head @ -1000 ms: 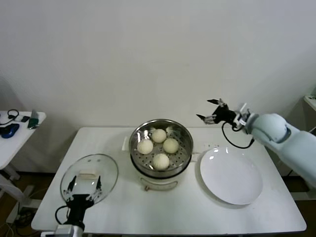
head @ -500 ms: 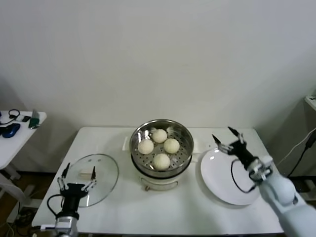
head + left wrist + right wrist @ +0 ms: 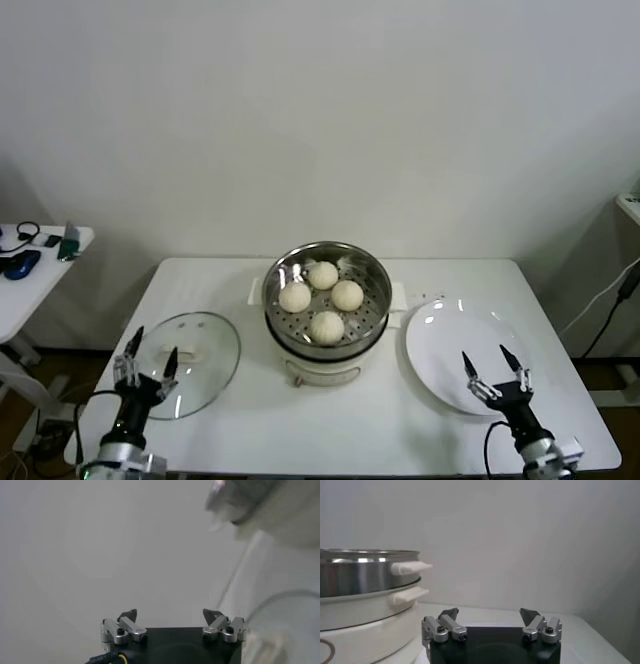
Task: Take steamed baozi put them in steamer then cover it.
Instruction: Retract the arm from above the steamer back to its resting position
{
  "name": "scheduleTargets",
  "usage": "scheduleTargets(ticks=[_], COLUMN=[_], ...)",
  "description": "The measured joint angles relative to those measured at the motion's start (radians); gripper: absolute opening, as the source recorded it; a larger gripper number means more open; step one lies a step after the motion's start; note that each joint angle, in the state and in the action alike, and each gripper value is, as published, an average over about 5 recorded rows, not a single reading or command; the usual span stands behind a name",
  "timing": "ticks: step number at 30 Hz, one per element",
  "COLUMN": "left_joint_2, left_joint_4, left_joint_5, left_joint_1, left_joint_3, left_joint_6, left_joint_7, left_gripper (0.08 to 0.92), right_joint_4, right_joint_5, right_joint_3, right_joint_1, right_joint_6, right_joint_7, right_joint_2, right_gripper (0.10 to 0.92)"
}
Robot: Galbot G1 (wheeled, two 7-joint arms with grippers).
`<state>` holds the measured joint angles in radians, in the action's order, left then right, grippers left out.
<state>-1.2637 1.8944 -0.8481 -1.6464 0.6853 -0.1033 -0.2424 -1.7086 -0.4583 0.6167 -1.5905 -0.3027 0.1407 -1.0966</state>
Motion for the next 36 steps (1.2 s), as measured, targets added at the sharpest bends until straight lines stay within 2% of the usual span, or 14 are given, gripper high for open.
scheduleTargets(ticks=[11, 25, 28, 36], left_joint_2=[0.01, 0.017, 0.02, 0.032], left_joint_4=[-0.176, -0.394, -0.433, -0.524], left_joint_5=[-0.324, -0.477, -0.496, -0.537], left_joint_1=[0.064, 0.243, 0.279, 0.339], left_joint_3=[-0.025, -0.061, -0.065, -0.064], left_joint_6=[0.045, 0.078, 0.08, 0.081], left_joint_7=[-0.061, -0.091, -0.092, -0.093], left_gripper=[0.823, 0.82, 0.774, 0.541], right_joint_4=[-0.026, -0.035, -0.037, -0.042], right_joint_5=[0.01, 0.018, 0.019, 0.025], right_joint_3=[0.053, 0.095, 0.102, 0.112], right_joint_1=[-0.064, -0.11, -0.117, -0.122], right_joint_6=[-0.04, -0.066, -0.069, -0.075], right_joint_7=[-0.034, -0.052, -0.054, -0.056], right_joint_2=[-0.079, -0.129, -0.137, -0.156], right_gripper=[0.823, 0.823, 0.823, 0.823])
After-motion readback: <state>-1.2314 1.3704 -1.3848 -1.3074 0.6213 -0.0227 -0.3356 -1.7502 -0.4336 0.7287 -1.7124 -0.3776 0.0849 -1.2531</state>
